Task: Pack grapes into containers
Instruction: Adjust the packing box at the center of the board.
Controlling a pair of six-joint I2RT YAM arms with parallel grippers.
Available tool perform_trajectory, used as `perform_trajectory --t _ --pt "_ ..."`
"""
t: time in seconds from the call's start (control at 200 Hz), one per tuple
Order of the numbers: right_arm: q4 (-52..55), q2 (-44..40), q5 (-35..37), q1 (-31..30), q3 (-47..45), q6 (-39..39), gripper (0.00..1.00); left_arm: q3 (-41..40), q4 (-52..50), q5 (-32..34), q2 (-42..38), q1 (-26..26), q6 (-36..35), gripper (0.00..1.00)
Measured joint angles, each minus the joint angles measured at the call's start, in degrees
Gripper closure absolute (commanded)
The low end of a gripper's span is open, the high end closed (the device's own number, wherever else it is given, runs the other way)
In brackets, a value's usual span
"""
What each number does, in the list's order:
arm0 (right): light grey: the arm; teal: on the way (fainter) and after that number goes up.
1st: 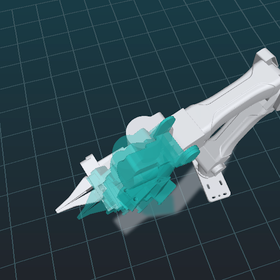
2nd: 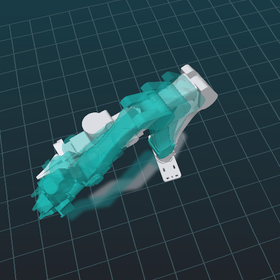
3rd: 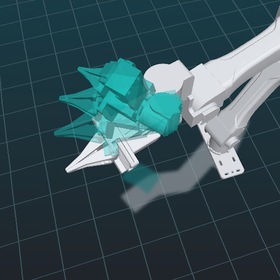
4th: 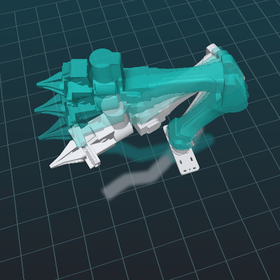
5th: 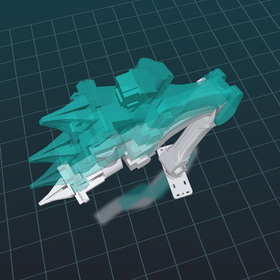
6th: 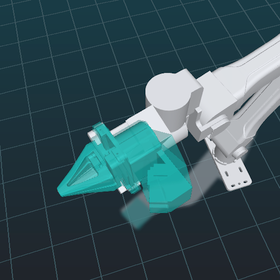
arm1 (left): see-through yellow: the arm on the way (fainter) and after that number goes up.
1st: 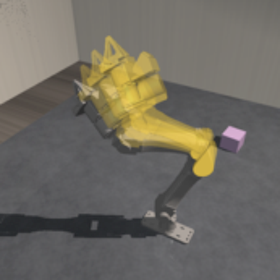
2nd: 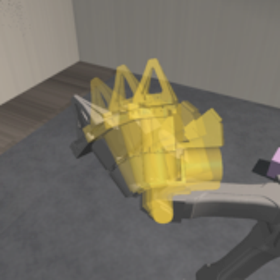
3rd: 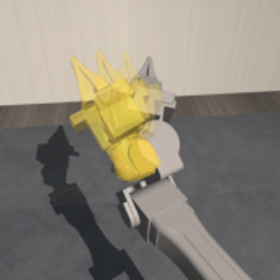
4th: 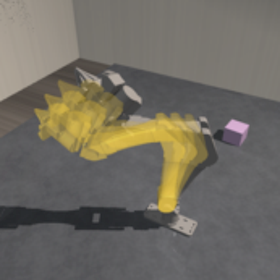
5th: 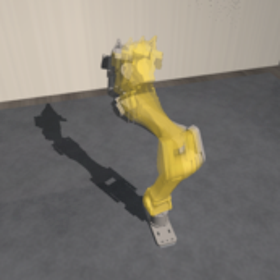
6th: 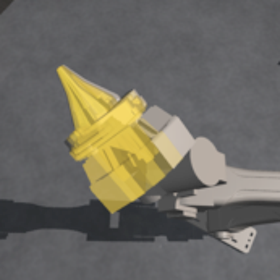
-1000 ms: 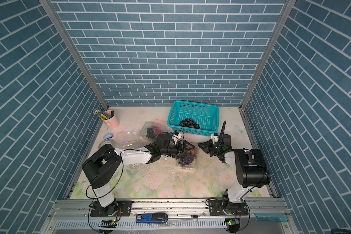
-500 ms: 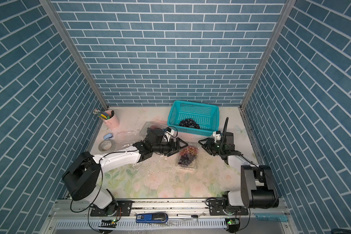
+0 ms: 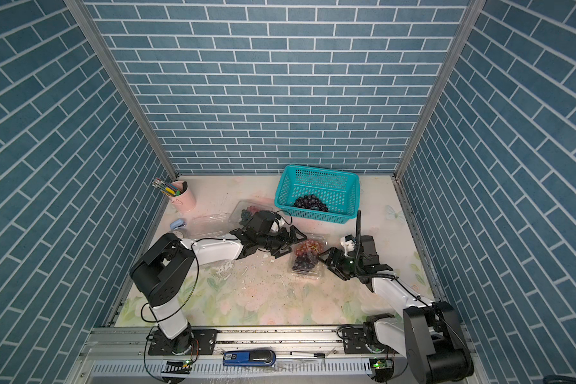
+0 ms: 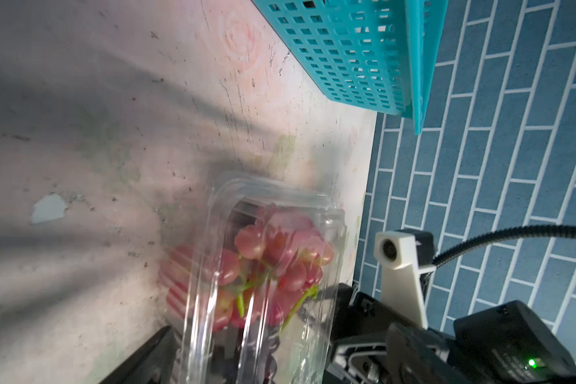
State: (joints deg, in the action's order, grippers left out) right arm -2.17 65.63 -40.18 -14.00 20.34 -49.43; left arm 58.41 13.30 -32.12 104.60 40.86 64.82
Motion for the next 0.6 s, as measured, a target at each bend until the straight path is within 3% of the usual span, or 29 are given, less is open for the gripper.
perform_trajectory --t 0.405,0.6 --pt "-10.0 2.8 5.0 -7.4 -0.2 -8.9 0.22 12.9 -2.4 -3.1 5.6 -0.8 -1.3 0.01" --pt "-13.0 6.3 8.5 -9.4 4.0 -11.4 0.22 11.7 -11.5 -3.1 2.1 -7.4 -6.6 0.0"
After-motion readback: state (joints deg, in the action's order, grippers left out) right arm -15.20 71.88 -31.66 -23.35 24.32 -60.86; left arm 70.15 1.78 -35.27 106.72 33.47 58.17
